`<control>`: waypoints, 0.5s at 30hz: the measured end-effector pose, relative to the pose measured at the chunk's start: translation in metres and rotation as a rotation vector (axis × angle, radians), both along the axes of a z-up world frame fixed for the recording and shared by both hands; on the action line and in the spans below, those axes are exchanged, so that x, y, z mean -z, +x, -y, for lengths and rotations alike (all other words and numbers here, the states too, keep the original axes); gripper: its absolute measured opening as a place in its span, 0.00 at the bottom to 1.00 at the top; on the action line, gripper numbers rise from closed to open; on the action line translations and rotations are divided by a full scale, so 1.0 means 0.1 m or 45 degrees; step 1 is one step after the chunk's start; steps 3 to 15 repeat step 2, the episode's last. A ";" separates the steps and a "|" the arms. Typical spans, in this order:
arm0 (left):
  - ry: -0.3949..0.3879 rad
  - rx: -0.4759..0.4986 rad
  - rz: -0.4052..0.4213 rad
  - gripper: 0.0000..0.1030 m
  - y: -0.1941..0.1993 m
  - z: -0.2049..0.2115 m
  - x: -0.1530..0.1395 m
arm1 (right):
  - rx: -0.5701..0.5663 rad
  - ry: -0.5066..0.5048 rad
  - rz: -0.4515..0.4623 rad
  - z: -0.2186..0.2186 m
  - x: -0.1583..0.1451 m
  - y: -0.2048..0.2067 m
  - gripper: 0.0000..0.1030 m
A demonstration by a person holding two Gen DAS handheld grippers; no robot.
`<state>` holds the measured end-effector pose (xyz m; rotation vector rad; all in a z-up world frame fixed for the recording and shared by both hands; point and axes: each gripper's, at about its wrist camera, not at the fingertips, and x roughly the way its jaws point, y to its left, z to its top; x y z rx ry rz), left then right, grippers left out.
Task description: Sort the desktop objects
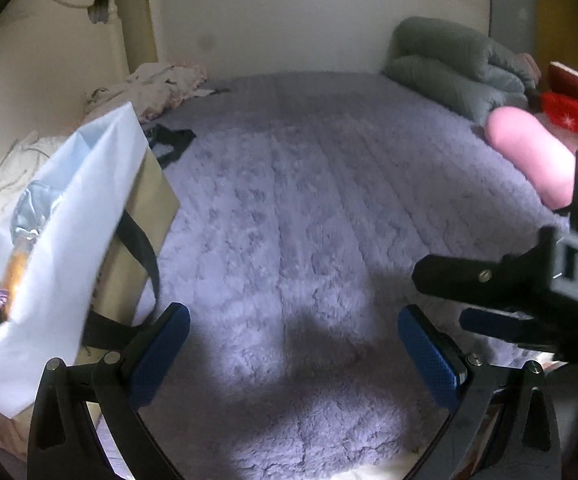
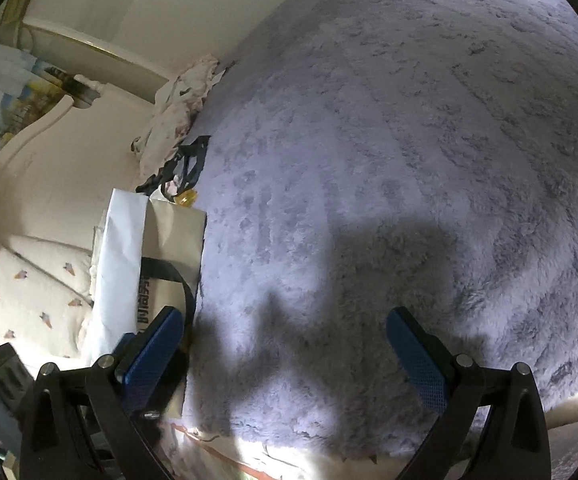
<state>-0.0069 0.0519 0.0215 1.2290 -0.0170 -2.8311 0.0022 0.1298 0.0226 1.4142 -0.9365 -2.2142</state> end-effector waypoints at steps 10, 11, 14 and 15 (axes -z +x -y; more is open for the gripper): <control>-0.012 0.005 0.011 0.99 0.00 -0.03 0.04 | -0.001 -0.002 0.005 0.00 0.01 0.00 1.00; -0.012 0.005 0.011 0.99 0.00 -0.03 0.04 | -0.001 -0.002 0.005 0.00 0.01 0.00 1.00; -0.012 0.005 0.011 0.99 0.00 -0.03 0.04 | -0.001 -0.002 0.005 0.00 0.01 0.00 1.00; -0.012 0.005 0.011 0.99 0.00 -0.03 0.04 | -0.001 -0.002 0.005 0.00 0.01 0.00 1.00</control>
